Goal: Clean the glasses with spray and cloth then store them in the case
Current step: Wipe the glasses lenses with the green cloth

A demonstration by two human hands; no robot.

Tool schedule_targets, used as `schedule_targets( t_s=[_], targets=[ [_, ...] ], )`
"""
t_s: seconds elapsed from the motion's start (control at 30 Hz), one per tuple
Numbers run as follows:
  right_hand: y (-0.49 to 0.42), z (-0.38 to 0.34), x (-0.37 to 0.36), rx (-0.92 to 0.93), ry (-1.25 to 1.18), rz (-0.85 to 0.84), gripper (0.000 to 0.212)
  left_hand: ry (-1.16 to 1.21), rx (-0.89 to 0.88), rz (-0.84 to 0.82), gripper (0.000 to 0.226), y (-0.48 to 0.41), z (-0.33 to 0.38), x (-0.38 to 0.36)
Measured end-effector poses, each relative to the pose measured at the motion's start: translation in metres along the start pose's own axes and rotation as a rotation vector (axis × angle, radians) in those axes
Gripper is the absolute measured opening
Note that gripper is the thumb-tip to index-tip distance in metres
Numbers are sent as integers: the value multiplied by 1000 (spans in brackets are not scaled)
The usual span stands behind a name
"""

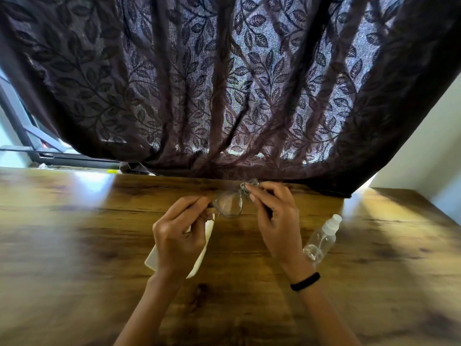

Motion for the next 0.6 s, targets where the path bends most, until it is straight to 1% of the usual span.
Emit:
schedule_targets(
  t_s=[0.23,0.37,0.47,0.53,0.6],
  targets=[
    [-10,26,7,-143,-31,15,23,32,-7,1,21,0,2,0],
    [-4,18,7,-140,-99,30,24,31,-11,15,21,1,0,0],
    [4,5,3,-118,-185,35,24,27,-16,31,16,0,0,1],
    [7,-2,1,-98,-207,38,24,33,-32,44,11,0,2,3],
    [6,-2,1,-98,-213,41,23,46,-36,47,13,-1,4,3]
  ],
)
Point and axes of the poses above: each hand's wrist, its own y-axis away from the middle knuckle, its own x-axis out of the back of the hand, z = x × y, the point moved 5 cm from there along -y, towards the middle knuckle, and after that the axes turned 4 degrees about -z, right-handed, at the moved point
